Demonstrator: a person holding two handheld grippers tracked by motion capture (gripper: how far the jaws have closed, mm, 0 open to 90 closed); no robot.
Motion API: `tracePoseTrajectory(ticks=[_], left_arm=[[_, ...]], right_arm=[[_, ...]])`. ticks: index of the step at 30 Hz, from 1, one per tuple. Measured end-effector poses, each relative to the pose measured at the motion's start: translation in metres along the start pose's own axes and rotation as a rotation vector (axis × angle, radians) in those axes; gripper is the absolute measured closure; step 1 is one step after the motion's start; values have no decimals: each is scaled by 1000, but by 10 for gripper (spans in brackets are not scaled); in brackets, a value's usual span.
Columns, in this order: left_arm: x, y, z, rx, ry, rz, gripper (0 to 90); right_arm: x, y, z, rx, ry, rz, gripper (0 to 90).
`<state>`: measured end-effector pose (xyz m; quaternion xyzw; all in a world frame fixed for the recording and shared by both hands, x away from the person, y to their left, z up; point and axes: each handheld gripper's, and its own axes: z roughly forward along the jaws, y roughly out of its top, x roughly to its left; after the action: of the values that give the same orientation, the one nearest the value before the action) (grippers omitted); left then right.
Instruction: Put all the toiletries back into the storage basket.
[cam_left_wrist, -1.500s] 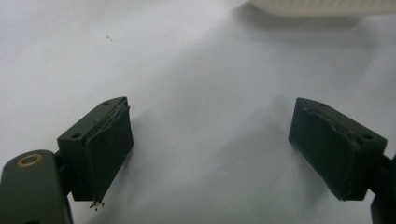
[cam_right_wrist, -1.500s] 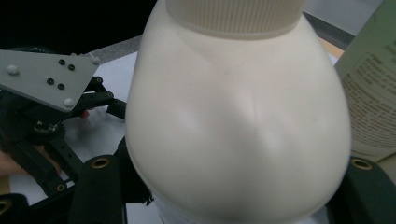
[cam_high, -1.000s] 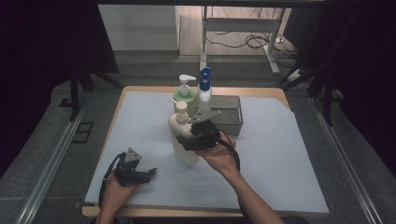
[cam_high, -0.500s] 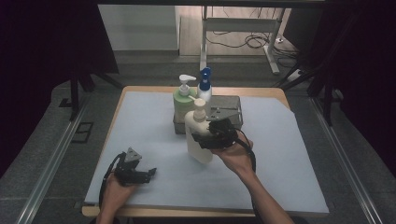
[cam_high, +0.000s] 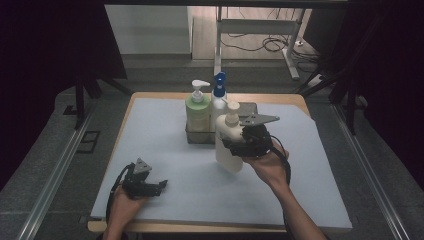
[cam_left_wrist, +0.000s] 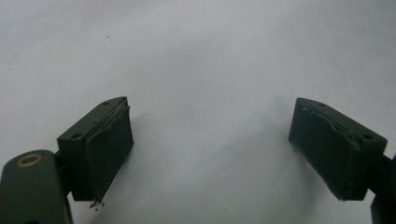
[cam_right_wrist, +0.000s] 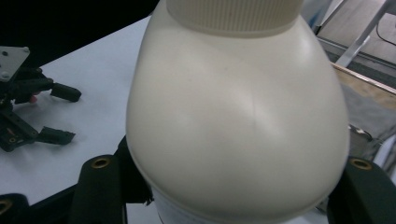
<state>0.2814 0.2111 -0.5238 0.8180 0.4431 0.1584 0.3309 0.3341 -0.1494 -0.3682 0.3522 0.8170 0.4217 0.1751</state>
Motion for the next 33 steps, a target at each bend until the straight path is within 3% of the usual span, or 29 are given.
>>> tracePoseTrajectory(ticks=[16,33], left_arm=[[0,0,0,0,-1,-1,132],[0,0,0,-2,0,-1,132]], right_arm=[[-30,2,-28,-20,-68,60,371],[-52,22,-27,-45,-122,99,372]])
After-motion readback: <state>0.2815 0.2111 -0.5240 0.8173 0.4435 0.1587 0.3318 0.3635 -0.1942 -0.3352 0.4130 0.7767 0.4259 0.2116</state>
